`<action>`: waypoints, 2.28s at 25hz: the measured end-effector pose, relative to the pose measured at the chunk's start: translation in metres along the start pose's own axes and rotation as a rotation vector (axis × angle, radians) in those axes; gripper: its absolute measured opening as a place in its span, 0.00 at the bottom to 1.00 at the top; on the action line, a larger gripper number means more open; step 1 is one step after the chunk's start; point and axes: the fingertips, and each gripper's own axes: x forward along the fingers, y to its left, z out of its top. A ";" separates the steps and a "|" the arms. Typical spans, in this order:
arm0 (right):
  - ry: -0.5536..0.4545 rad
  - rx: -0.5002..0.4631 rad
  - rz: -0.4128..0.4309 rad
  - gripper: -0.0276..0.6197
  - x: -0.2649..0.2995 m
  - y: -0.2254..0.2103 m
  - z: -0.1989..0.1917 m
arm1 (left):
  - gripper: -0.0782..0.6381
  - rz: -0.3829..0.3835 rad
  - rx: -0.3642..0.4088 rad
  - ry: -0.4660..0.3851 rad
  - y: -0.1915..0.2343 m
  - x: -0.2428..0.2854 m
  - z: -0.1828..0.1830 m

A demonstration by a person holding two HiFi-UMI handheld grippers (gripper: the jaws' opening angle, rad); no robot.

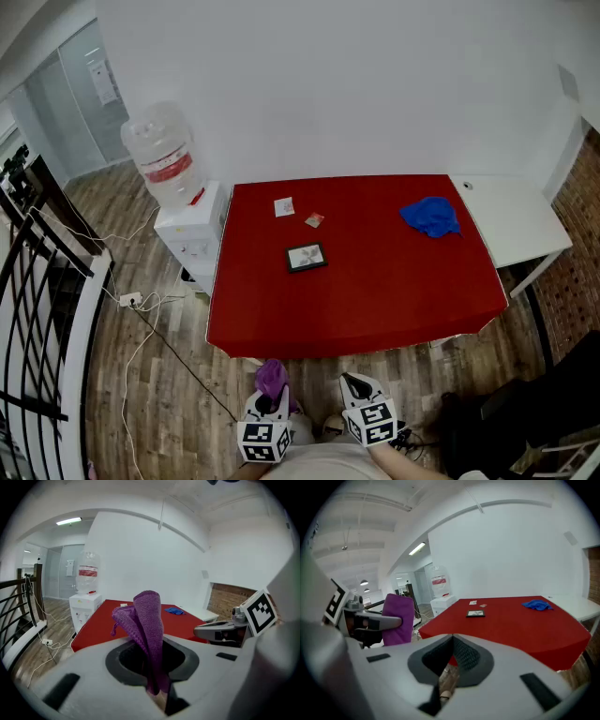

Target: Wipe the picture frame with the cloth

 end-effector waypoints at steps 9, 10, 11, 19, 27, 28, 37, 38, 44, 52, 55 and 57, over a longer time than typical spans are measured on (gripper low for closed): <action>0.013 0.006 -0.020 0.05 0.062 -0.025 0.023 | 0.19 -0.020 0.003 0.010 0.035 0.067 0.023; 0.014 0.007 -0.026 0.05 0.071 -0.029 0.028 | 0.19 -0.027 0.004 0.011 0.041 0.077 0.028; 0.015 0.010 -0.034 0.05 0.082 -0.033 0.033 | 0.19 -0.034 0.006 0.010 0.048 0.087 0.034; -0.014 -0.002 -0.083 0.05 0.169 -0.054 0.099 | 0.19 -0.091 0.047 -0.005 0.105 0.163 0.095; -0.021 0.011 -0.085 0.05 0.211 -0.067 0.135 | 0.19 -0.113 0.055 0.016 0.131 0.206 0.126; -0.016 0.013 -0.077 0.05 0.215 -0.069 0.137 | 0.19 -0.113 0.056 0.018 0.131 0.210 0.128; 0.014 -0.035 -0.044 0.05 0.238 -0.100 0.156 | 0.19 -0.088 0.025 0.006 0.126 0.251 0.149; 0.014 -0.037 -0.044 0.05 0.240 -0.103 0.157 | 0.19 -0.085 0.023 0.005 0.126 0.254 0.150; 0.020 -0.040 -0.041 0.05 0.247 -0.117 0.161 | 0.19 -0.066 0.023 0.006 0.125 0.265 0.155; 0.027 -0.031 -0.038 0.05 0.258 -0.129 0.160 | 0.19 -0.046 0.071 0.027 0.132 0.285 0.153; 0.032 -0.036 -0.041 0.05 0.267 -0.135 0.160 | 0.19 -0.064 0.149 0.051 0.135 0.303 0.153; 0.033 -0.038 -0.042 0.05 0.272 -0.138 0.160 | 0.19 -0.083 0.231 0.087 0.139 0.319 0.151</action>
